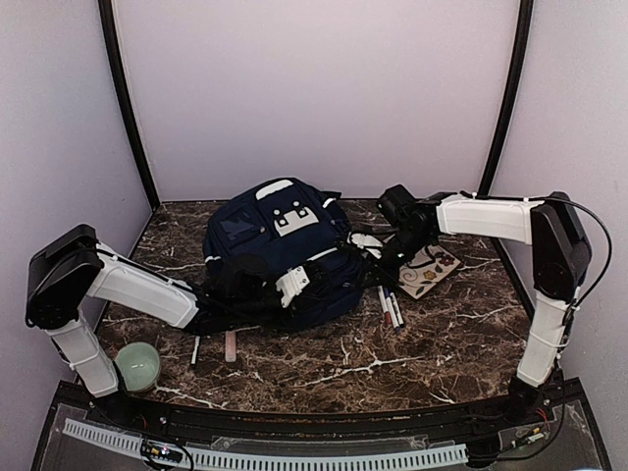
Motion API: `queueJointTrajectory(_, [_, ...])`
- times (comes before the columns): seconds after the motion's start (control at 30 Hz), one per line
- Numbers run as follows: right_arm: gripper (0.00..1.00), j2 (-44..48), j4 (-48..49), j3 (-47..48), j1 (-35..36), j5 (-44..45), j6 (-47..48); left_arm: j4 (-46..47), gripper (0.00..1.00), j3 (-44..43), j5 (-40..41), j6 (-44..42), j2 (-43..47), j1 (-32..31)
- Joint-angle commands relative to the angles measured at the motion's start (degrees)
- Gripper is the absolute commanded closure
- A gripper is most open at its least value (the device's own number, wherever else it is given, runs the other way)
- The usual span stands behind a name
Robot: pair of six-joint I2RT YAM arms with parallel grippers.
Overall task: Pack the student bag
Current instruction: Zip the student bag into the largest pocket of the bag.
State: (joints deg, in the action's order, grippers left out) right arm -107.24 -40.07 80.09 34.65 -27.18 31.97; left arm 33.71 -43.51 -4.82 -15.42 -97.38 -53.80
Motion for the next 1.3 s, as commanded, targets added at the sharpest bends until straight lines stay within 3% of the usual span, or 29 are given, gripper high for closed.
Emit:
queueJointTrajectory(0.0, [1.0,0.91,-3.04,0.47,-3.59,10.21,0.46,-1.36,0.93,1.41,0.31,0.03,4.48,-0.16])
queueJointTrajectory(0.1, [1.0,0.27,-0.58,-0.64,-4.51,15.8,-0.16,-1.46,0.93,1.85,0.43,-0.05,5.51,-0.21])
queueJointTrajectory(0.4, [1.0,-5.57,3.1,1.22,-7.81,20.33,-3.73,-2.9,0.93,4.93,0.1,-0.31,9.29,-0.25])
queueJointTrajectory(0.7, [1.0,-11.46,6.69,6.65,-11.72,21.96,-7.19,-5.04,0.92,7.56,0.13,0.21,12.36,-0.77])
queueJointTrajectory(1.27, [1.0,-17.76,9.51,15.37,-12.07,20.64,-12.36,-5.13,0.91,9.45,0.7,1.51,13.53,-1.31])
